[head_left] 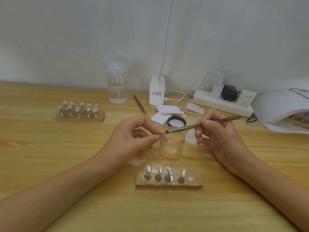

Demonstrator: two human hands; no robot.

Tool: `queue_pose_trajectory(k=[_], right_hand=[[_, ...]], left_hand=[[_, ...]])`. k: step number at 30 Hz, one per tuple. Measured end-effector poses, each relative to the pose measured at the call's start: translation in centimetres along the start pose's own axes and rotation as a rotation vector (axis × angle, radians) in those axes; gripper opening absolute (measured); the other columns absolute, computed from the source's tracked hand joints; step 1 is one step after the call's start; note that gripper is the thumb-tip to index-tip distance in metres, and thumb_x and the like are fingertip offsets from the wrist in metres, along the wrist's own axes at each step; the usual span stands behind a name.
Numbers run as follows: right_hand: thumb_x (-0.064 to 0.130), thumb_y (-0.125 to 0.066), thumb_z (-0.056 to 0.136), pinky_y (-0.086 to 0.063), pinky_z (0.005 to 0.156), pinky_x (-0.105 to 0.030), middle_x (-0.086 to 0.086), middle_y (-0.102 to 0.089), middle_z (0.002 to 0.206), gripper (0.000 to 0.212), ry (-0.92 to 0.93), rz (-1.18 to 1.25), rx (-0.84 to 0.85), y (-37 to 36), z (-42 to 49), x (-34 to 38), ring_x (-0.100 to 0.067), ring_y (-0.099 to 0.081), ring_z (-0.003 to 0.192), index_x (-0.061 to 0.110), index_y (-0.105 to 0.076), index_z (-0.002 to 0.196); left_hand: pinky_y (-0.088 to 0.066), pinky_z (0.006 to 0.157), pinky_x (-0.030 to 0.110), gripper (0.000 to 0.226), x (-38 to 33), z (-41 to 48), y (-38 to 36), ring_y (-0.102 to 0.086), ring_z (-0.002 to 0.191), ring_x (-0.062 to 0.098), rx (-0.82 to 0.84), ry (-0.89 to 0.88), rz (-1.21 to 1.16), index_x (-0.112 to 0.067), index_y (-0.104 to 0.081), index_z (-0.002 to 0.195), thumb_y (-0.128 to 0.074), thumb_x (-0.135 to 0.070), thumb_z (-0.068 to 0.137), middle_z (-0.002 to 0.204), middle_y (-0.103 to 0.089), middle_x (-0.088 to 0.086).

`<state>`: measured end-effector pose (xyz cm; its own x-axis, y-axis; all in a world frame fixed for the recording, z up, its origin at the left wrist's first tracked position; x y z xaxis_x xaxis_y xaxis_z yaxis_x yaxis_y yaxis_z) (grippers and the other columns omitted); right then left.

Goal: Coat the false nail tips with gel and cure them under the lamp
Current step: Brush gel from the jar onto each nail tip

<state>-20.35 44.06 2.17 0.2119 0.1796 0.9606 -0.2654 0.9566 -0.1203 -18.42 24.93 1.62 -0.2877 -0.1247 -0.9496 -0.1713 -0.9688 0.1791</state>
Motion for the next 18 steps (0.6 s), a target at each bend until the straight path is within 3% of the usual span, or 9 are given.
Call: queue_pose_trajectory(k=[10,13,18], right_hand=[[0.013,-0.064,0.085,-0.048,0.049,-0.023,-0.004,-0.059,0.062,0.019,-0.014,0.012,-0.012,0.15,0.09,-0.04,-0.014,-0.057,0.059,0.018,-0.055,0.069],[0.014,-0.059,0.087,-0.047,0.049,-0.022,-0.003,-0.059,0.063,0.021,-0.004,0.031,0.012,-0.06,0.04,0.28,-0.013,-0.056,0.058,0.022,-0.058,0.067],[0.008,-0.056,0.093,-0.048,0.049,-0.024,-0.006,-0.059,0.064,0.022,-0.015,-0.007,-0.009,0.15,-0.01,-0.18,-0.014,-0.057,0.060,0.015,-0.054,0.072]], left_hand=[[-0.046,0.055,0.016,0.021,-0.20,-0.06,-0.07,-0.063,0.064,0.008,0.000,0.011,-0.002,-0.025,-0.069,0.072,-0.076,-0.007,0.081,0.074,-0.069,-0.007],[-0.046,0.055,0.016,0.021,-0.20,-0.11,-0.11,-0.063,0.063,0.008,-0.002,0.014,-0.005,-0.024,-0.069,0.072,-0.077,-0.007,0.081,0.074,-0.069,-0.009],[-0.046,0.056,0.016,0.023,-0.13,-0.01,-0.05,-0.063,0.063,0.008,-0.004,0.013,0.004,-0.027,-0.069,0.071,-0.076,-0.008,0.081,0.075,-0.069,-0.012]])
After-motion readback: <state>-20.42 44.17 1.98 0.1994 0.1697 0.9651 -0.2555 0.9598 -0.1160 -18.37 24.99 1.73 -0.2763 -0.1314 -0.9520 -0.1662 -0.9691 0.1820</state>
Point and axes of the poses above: each hand's wrist, its own z-axis towards the middle knuckle, its own y-axis out of the back of the hand, x = y × z, the point moved 10 cm from there along z, towards the middle knuckle
